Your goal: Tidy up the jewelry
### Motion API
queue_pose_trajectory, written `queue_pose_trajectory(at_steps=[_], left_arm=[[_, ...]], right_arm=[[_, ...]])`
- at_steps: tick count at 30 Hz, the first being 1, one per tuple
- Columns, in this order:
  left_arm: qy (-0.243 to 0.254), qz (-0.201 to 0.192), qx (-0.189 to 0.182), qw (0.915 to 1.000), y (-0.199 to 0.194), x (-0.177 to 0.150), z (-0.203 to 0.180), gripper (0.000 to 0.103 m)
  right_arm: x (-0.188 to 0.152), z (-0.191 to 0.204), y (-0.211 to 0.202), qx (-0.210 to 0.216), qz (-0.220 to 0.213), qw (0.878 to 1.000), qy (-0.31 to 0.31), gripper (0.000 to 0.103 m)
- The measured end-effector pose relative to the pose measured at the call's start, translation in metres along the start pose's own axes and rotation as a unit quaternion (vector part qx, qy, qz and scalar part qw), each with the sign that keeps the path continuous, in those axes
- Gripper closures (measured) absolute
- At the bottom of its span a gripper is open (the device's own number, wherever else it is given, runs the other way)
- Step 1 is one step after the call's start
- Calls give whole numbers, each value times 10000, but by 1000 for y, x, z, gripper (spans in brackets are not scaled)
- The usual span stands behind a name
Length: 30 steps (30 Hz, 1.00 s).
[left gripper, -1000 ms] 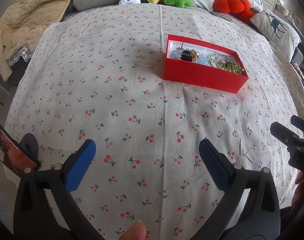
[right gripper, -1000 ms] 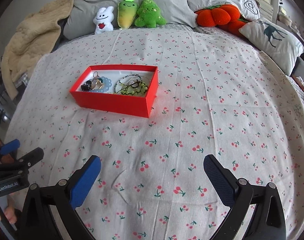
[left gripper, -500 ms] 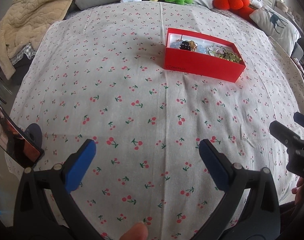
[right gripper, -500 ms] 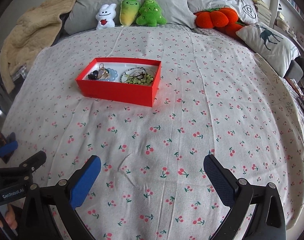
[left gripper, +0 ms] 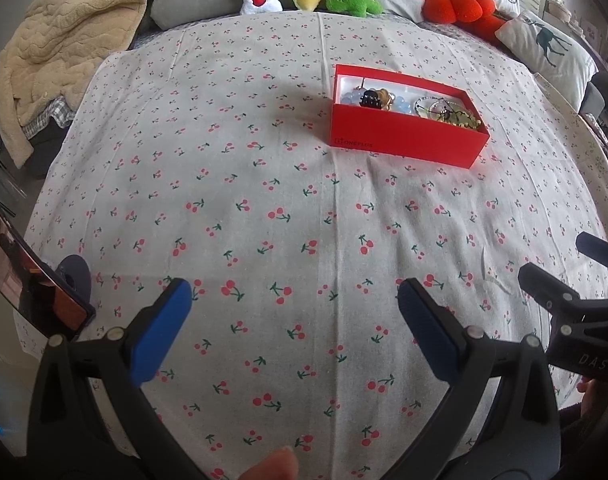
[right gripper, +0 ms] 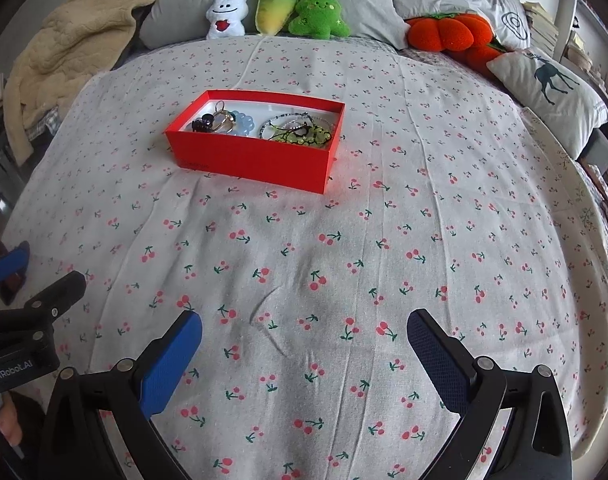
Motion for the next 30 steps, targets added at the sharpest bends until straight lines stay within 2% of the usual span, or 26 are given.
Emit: queue_pose_trajectory(at_steps=[8, 18, 30], left_arm=[[-12, 92, -7, 10000, 6, -1, -1, 1], [-12, 51, -21, 10000, 1, -1, -3, 1], [-32, 2, 7, 10000, -4, -1, 1, 1]], right_arm=[[4, -3, 4, -66, -3, 10000, 42, 0], [0, 0, 8, -75, 86, 9999, 21, 0], [2, 0, -1, -50, -17, 9999, 128, 0]])
Point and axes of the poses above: each gripper's, at about its wrist camera, not at the fingertips, and y roughly the way its jaws point, z to its left, x to its top, the point moved 5 cm from there along y, roughly the way its jaws point, and after that the axes turned 11 degrees about x, right-handed, at the moved point
